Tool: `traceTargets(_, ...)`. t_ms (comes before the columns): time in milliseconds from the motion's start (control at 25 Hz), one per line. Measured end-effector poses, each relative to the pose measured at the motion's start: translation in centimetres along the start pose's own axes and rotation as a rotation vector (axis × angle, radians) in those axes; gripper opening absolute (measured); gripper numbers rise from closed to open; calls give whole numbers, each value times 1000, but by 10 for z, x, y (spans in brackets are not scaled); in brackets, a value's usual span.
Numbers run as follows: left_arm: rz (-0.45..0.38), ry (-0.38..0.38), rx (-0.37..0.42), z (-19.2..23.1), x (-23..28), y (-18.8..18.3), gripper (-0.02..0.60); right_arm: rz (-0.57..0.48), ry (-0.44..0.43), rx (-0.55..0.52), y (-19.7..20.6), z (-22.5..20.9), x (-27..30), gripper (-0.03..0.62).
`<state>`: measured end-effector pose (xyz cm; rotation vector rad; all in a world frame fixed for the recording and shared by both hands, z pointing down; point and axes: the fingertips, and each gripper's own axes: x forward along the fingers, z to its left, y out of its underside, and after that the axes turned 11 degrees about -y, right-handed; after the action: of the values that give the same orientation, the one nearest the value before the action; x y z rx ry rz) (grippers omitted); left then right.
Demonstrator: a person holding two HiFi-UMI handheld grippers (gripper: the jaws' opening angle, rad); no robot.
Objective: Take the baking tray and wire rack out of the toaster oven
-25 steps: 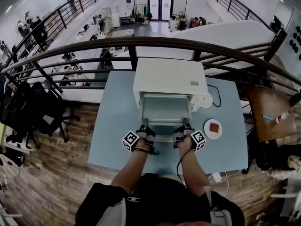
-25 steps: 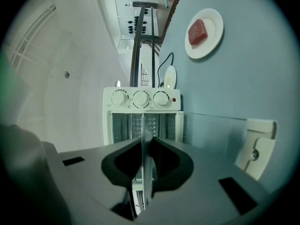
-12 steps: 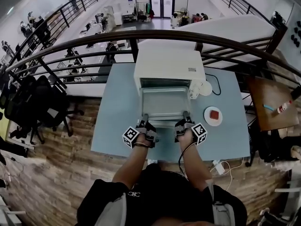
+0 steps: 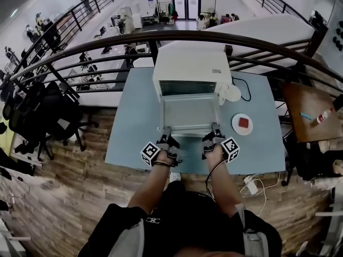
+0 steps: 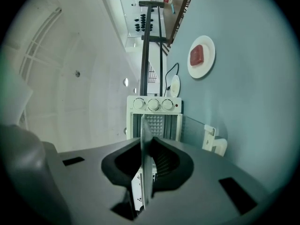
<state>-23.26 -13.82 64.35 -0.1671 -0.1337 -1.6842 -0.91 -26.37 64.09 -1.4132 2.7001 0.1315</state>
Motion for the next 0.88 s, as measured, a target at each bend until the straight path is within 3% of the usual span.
traceTargets(360, 71, 0, 40, -2, -5, 56, 63, -55, -5, -7, -46, 5, -42, 51)
traceTargets(880, 261, -20, 105, 0, 7, 153, 63, -214, 16, -30, -130, 7, -109, 51)
